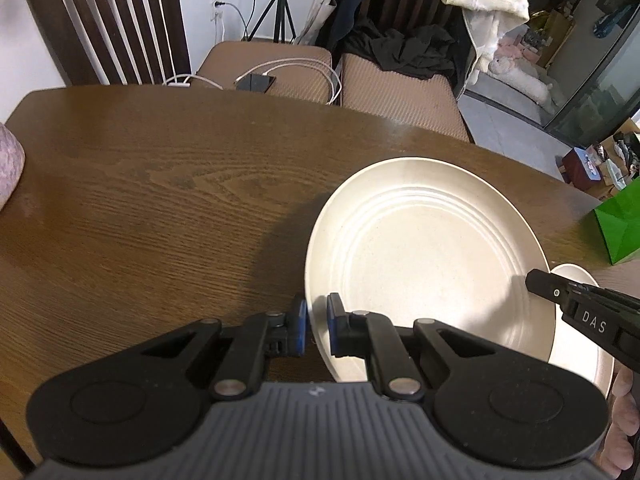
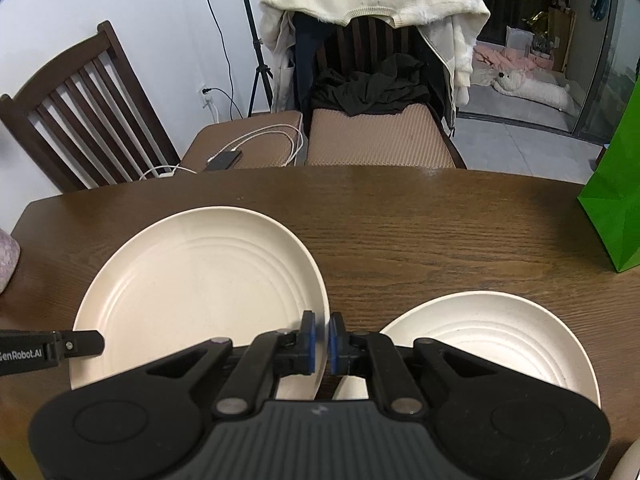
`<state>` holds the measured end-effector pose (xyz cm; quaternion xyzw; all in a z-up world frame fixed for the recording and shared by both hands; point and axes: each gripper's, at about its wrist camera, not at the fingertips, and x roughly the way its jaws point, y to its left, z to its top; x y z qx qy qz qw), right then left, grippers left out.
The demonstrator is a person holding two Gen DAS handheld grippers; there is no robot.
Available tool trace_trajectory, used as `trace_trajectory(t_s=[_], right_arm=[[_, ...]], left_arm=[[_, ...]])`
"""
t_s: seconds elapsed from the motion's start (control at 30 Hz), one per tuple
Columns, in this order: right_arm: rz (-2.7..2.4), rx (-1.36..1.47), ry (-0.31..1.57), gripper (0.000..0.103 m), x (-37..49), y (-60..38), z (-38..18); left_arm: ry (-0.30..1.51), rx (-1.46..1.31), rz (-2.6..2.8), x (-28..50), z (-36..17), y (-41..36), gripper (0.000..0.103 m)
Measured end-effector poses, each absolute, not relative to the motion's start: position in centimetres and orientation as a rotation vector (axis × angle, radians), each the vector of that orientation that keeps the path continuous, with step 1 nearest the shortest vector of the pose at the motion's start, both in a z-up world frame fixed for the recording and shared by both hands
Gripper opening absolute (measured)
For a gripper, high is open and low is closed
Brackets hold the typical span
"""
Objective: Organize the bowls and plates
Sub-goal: 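Lift the cream plate off the table with both grippers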
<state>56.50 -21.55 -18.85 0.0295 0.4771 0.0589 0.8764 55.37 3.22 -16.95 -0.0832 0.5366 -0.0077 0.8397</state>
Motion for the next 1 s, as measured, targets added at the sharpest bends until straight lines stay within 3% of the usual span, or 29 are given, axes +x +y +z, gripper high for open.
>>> trace_trajectory(t_s=[1.0], right_arm=[[0.106, 0.083, 0.904, 0.007, 49.9, -20.2, -10.5]], left_arm=[[1.038, -0.145, -0.047, 49.2, -9.0, 4.4, 0.011]])
